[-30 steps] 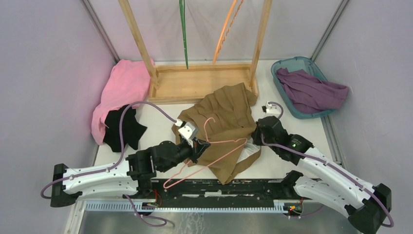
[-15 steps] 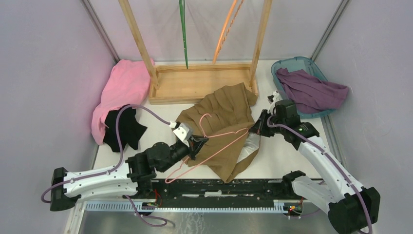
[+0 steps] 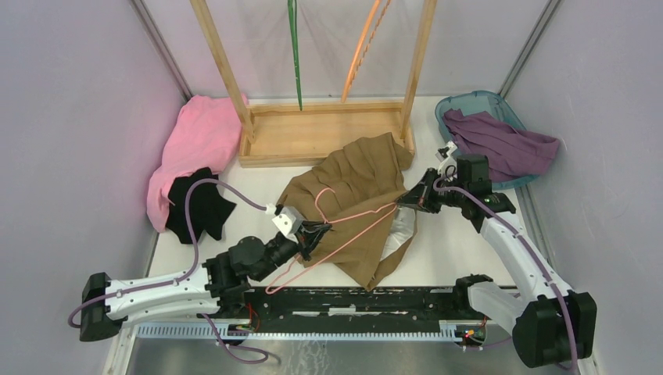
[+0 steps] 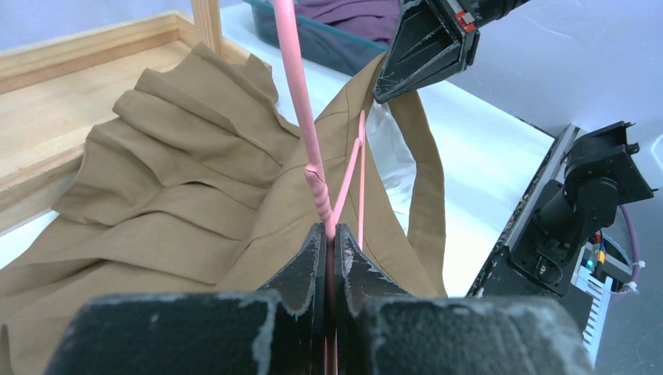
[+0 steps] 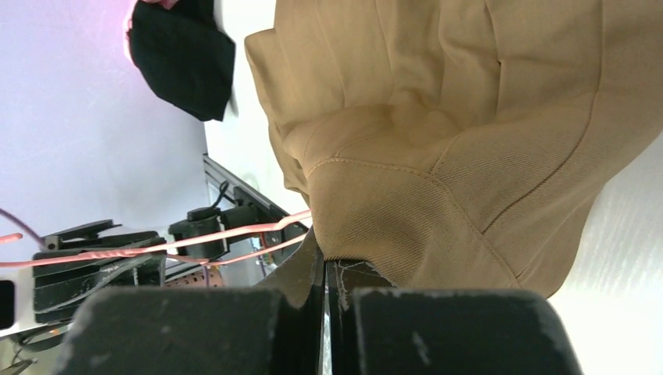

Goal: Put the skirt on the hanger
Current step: Hang the skirt on the hanger.

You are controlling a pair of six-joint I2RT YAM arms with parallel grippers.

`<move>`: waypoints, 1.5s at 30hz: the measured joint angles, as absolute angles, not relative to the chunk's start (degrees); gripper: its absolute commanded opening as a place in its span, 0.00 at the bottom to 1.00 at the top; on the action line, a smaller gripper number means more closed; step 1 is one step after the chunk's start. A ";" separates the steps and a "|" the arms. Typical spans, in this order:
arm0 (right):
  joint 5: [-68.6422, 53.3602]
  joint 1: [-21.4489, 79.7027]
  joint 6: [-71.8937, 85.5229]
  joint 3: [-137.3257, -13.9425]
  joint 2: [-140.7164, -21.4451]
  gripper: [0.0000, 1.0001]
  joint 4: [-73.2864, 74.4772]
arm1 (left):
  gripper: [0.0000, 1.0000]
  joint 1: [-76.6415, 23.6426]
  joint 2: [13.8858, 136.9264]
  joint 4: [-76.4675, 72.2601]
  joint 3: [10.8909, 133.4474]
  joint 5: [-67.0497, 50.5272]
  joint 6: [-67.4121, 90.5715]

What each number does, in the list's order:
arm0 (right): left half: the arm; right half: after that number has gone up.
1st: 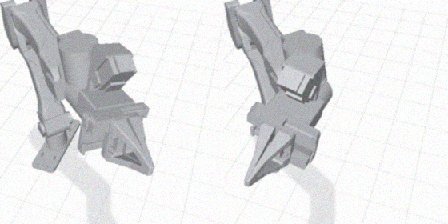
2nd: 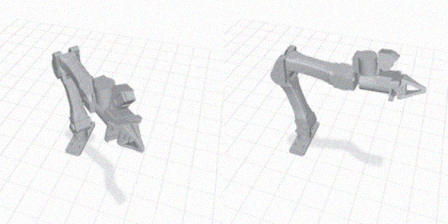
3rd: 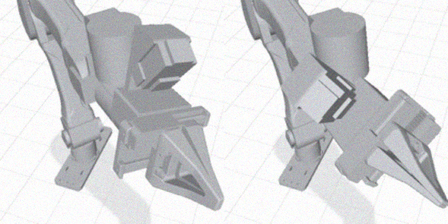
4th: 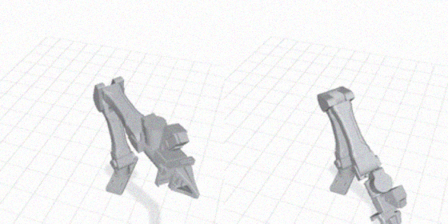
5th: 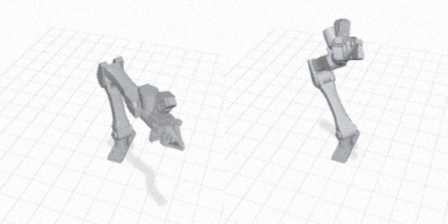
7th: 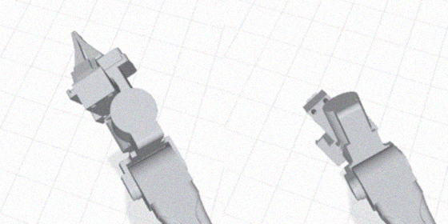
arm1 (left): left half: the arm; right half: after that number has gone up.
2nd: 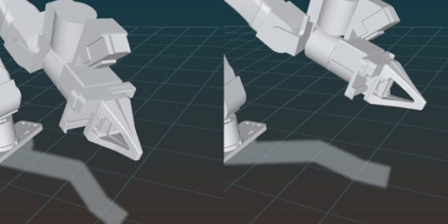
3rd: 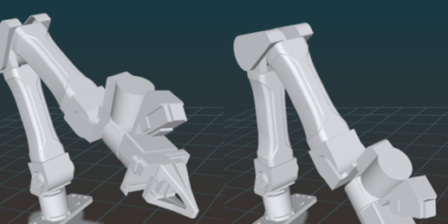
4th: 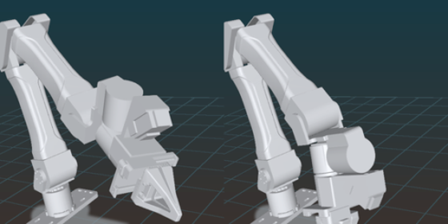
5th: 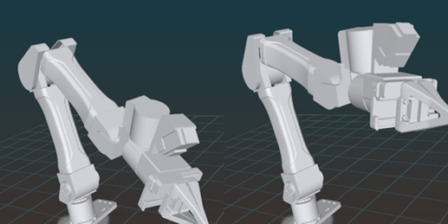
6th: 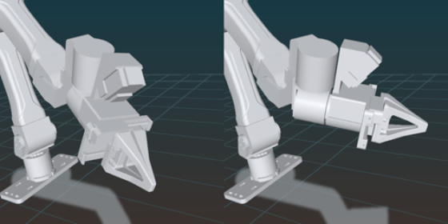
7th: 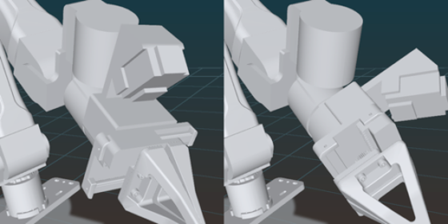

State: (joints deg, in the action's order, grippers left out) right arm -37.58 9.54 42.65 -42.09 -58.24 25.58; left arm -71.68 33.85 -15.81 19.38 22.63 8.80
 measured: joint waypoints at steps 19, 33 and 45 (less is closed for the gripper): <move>-47.16 5.13 50.78 -40.75 -61.80 0.01 15.57 | 0.03 -71.35 36.88 -27.42 17.19 19.99 4.60; -51.07 1.58 52.71 -40.64 -62.26 0.01 13.80 | 0.03 -71.31 38.28 -33.50 15.59 18.96 3.53; -52.29 1.17 53.28 -40.62 -63.86 0.01 12.91 | 0.03 -71.07 44.03 -42.94 12.99 19.53 1.37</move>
